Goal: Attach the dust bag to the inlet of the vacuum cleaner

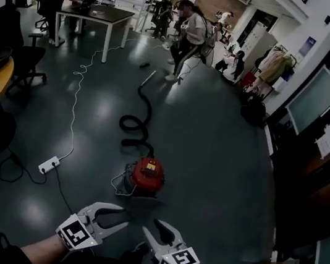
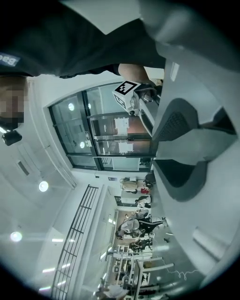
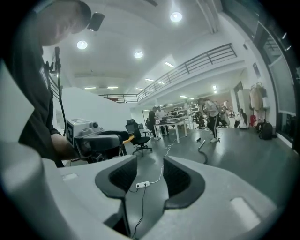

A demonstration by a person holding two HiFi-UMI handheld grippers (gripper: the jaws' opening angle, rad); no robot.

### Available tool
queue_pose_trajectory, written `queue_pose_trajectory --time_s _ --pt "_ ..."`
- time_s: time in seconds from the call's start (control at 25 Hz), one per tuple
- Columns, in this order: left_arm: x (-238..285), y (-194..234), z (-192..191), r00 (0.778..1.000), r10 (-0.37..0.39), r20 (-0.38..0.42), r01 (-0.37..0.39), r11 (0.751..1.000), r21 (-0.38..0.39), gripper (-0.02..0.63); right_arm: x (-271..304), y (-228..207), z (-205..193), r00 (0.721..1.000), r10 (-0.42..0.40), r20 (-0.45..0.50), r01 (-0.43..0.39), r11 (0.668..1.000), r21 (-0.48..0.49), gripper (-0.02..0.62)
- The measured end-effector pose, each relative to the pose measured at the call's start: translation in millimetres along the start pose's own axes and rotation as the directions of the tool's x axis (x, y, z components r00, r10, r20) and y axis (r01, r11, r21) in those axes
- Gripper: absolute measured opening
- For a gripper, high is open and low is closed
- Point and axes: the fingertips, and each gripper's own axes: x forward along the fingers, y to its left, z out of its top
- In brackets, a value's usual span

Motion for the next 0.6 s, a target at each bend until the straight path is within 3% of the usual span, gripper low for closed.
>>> queue_pose_trajectory --time_s 0.28,0.44,0.6 --pt "-41 -27 38 0.996 0.046 0.077 -0.046 0.999 0.0 0.115 -19 52 41 0.993 0.059 0.101 -0.054 0.997 -0.047 0.169" --pt "-37 -55 48 0.989 0.088 0.117 -0.083 0.995 -0.046 0.1 -46 57 46 0.984 0.105 0.141 -0.099 0.994 -0.046 0.158" --pt "-9 -92 59 0.994 0.055 0.091 -0.049 0.997 -0.063 0.098 -83 49 58 0.976 0.121 0.181 -0.113 0.992 -0.053 0.153"
